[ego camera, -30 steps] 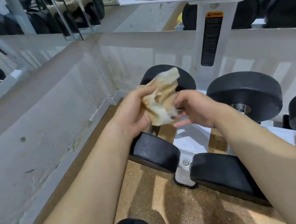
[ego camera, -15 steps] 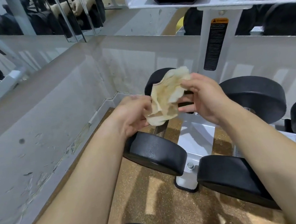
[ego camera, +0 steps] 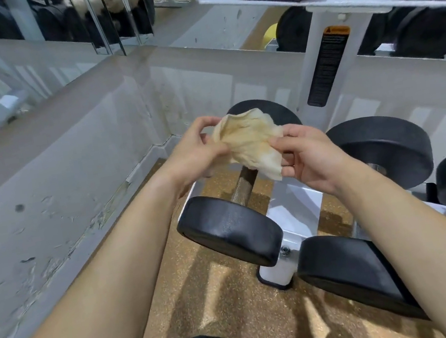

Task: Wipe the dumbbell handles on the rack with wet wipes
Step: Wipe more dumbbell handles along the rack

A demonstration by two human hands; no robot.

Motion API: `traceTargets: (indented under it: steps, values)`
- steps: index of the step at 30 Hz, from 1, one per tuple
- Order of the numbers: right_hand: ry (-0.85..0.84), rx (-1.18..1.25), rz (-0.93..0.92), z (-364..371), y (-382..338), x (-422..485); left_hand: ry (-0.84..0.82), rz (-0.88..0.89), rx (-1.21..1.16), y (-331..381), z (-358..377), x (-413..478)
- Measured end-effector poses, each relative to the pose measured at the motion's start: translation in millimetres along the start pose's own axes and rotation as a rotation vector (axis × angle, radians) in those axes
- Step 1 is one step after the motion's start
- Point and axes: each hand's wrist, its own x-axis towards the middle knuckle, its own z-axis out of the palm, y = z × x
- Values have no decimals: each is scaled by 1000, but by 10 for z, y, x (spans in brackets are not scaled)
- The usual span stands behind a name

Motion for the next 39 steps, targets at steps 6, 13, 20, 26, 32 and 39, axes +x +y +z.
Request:
traceTargets:
  steps: [6,13,20,26,32,39]
  values:
    - [-24,-226,77,-59,-11,-14,117,-100,9,-91,-90,112]
    - [87,-423,285,-105,77,43,79,-259,136,-231,0,279]
    - [273,-1233,276,-31,55,-23,312,-179,280,-183,104,95]
    - [244,-951,226,192,109,65,377,-183,216,-217,313,-222]
    - [273,-99,445,615,295,415,342,-174,342,-176,298,-258]
    - [531,97,384,723,422,708,319,-193,358,-122,305,-249]
